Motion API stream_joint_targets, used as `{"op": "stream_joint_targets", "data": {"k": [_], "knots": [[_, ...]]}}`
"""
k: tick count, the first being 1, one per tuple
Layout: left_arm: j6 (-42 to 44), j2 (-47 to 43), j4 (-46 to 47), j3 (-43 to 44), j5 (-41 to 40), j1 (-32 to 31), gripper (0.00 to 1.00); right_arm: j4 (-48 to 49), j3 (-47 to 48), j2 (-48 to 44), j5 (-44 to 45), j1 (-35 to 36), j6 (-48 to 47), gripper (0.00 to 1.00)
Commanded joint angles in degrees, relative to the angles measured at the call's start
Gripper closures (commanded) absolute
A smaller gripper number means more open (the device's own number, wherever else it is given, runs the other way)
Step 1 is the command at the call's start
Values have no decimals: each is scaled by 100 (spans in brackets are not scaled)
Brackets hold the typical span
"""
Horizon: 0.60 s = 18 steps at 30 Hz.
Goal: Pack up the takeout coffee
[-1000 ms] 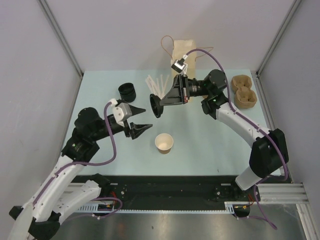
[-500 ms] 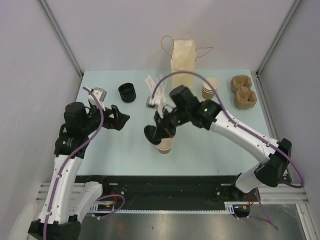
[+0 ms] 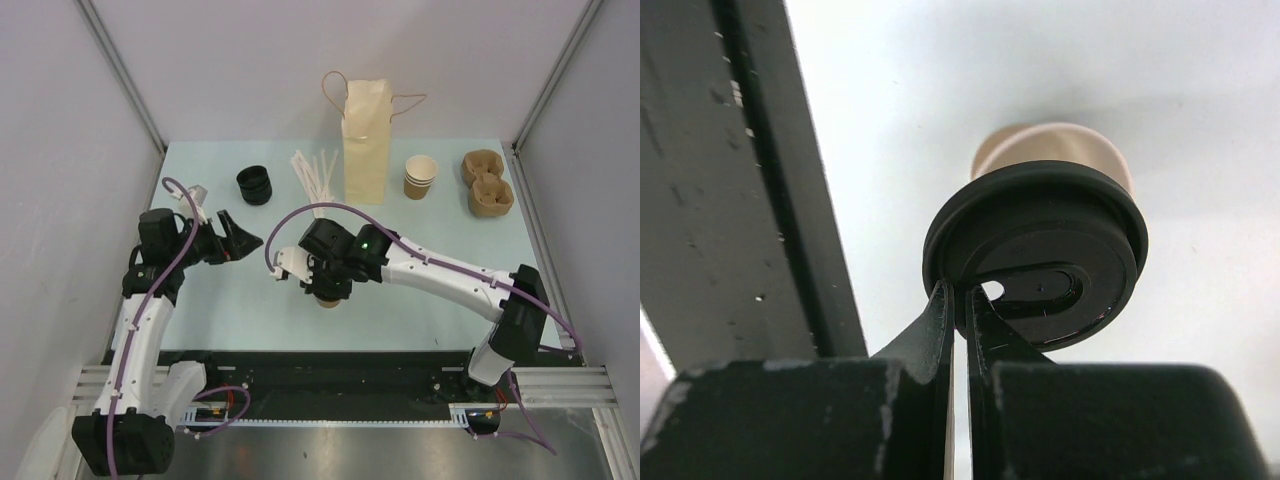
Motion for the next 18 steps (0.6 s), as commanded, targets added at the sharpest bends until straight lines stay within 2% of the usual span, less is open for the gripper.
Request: {"op": "stream_joint_targets", "data": {"k": [1,18], "knots": [[-599,108,535,-276,403,206,5,-89,30,59,369,-60,-304,100],[-662,82,676,-461,447,365,4,-362,592,666,351,-175,-463,100]]}}
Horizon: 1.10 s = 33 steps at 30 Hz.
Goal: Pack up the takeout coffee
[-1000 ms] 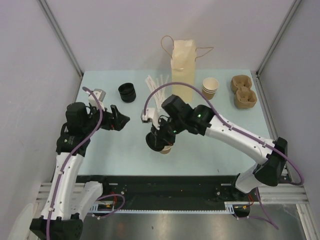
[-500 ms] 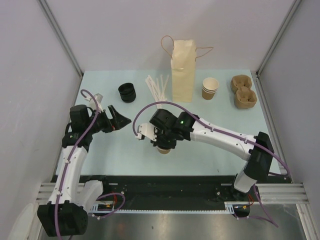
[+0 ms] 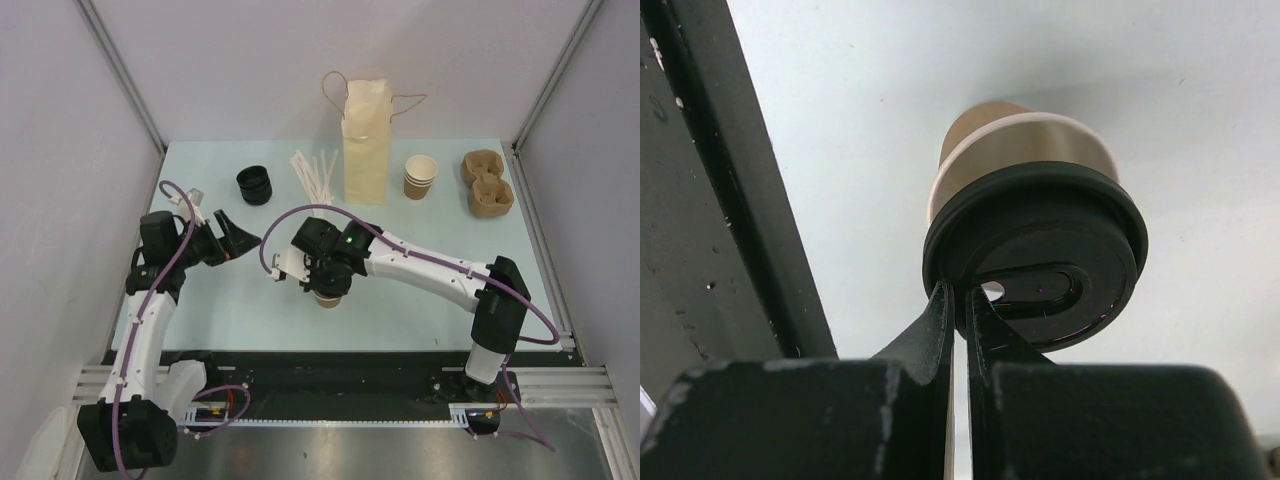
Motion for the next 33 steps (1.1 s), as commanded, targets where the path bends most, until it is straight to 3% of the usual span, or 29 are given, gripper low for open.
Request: {"op": "stream_joint_targets", "data": {"k": [1,33], "knots": [[-65,-139,153,-27,115,70,5,-49,404,128,15,-33,-37,100],[14,-191,180,-149,27,96,5,12,536,594,-11,29,121,93]]}}
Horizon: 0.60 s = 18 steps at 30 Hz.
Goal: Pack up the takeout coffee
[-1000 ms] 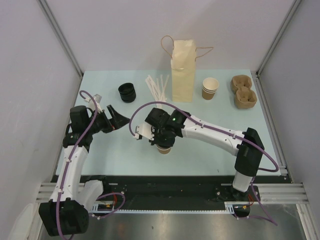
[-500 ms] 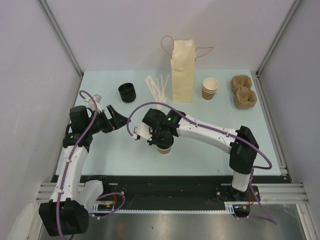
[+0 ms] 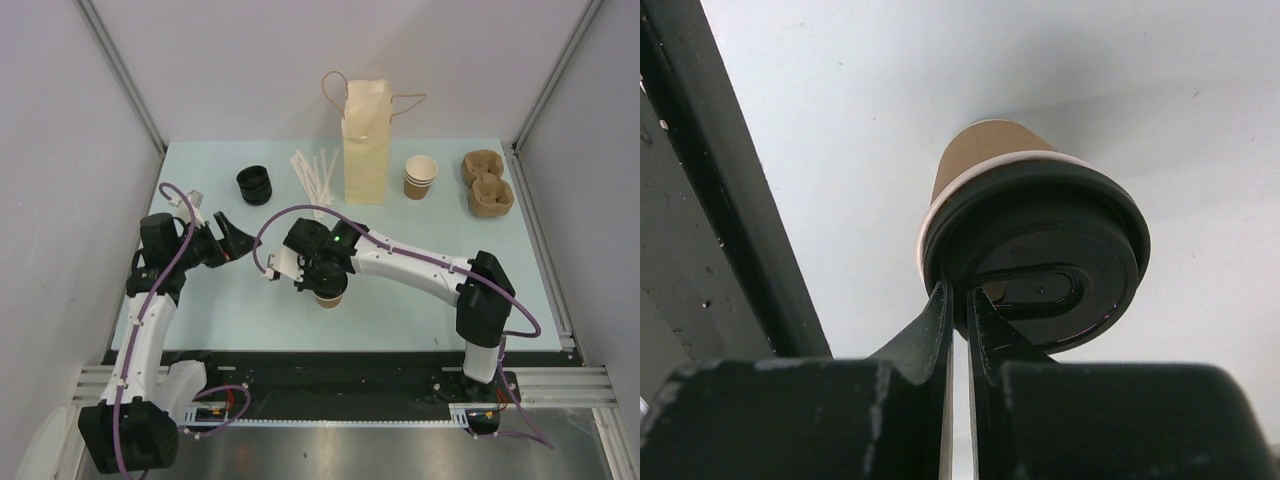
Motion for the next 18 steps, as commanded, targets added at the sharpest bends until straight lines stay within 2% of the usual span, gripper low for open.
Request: {"op": "stream_joint_targets", "data": {"k": [1,9,18], "knots": [[12,-132,158,-56,29,63,5,28,204,96,-14,29,25,93],[-6,-141,211,-108,55,81,5,28,283,114,-23,55,60,85],[-24,-115,228,-117,82,90,5,-34,424,44,-40,82,78,92]]}}
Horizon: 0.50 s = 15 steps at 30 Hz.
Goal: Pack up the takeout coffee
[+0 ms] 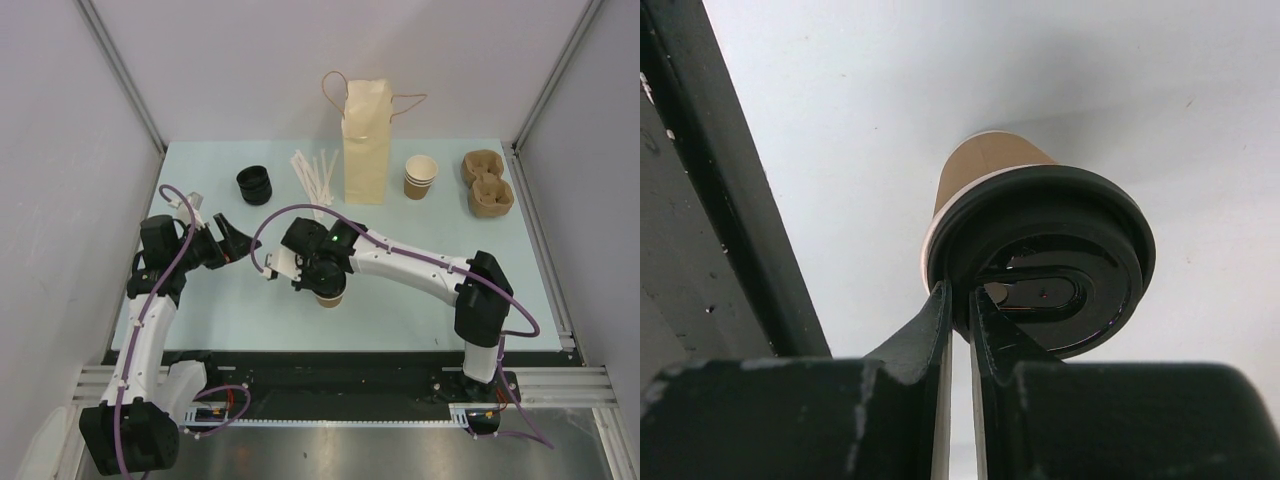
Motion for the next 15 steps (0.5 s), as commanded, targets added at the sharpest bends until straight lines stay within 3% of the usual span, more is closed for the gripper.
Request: {"op": "stream_joint_targets", "data": {"k": [1,15], "knots": [[-32,-58,195,-25,73,51,5,-14,363,-37,-46,29,52,92],[-41,-49,187,-8,91,68,5,-129,258,50,-152,56,25,91]]}}
